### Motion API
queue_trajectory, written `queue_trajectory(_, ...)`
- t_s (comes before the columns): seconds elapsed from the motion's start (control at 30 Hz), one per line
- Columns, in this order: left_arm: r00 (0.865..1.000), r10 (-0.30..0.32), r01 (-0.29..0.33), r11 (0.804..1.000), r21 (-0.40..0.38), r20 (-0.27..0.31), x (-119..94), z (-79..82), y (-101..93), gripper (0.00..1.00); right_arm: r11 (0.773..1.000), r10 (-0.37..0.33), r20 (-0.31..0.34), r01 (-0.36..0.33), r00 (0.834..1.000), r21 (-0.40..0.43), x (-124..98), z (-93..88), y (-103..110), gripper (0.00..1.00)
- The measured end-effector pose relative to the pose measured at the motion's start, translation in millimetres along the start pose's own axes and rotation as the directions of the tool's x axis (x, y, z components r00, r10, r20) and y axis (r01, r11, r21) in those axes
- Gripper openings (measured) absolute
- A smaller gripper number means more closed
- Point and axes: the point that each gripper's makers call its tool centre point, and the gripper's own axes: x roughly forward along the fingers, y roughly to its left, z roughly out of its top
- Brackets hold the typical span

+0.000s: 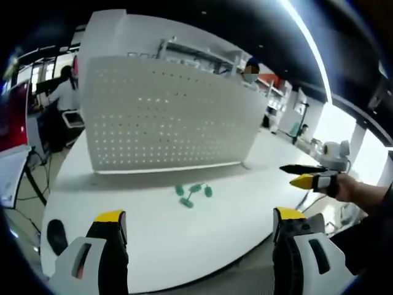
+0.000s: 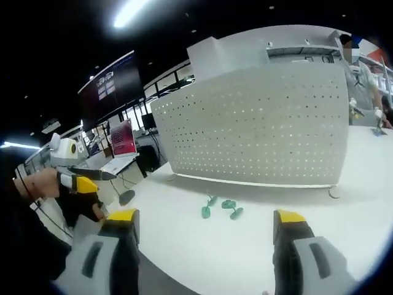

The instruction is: Insert the hook assembly into the mounting plate slot until the hook locks in place.

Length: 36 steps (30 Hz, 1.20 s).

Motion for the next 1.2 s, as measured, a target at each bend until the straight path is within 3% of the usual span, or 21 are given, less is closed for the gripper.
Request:
queue_trajectory(0.4, 1.000, -0.011, 0.011, 1.000, -0.002, -0.007, 3.8, -2.5, -0.7, 1.00, 1.000, -0.016, -0.029, 0.015, 0.999, -0.006, -0.3, -4.5, -5.4, 0.84)
queue_trajectory(1.2, 0.999, -0.001, 0.001, 1.000, 0.005, -0.034, 5.0, -4.3, -0.4, 0.99, 0.999, -0.018, -0.028, 0.019, 0.999, 0.026, 8.2, -6.2, -15.2, 0.83)
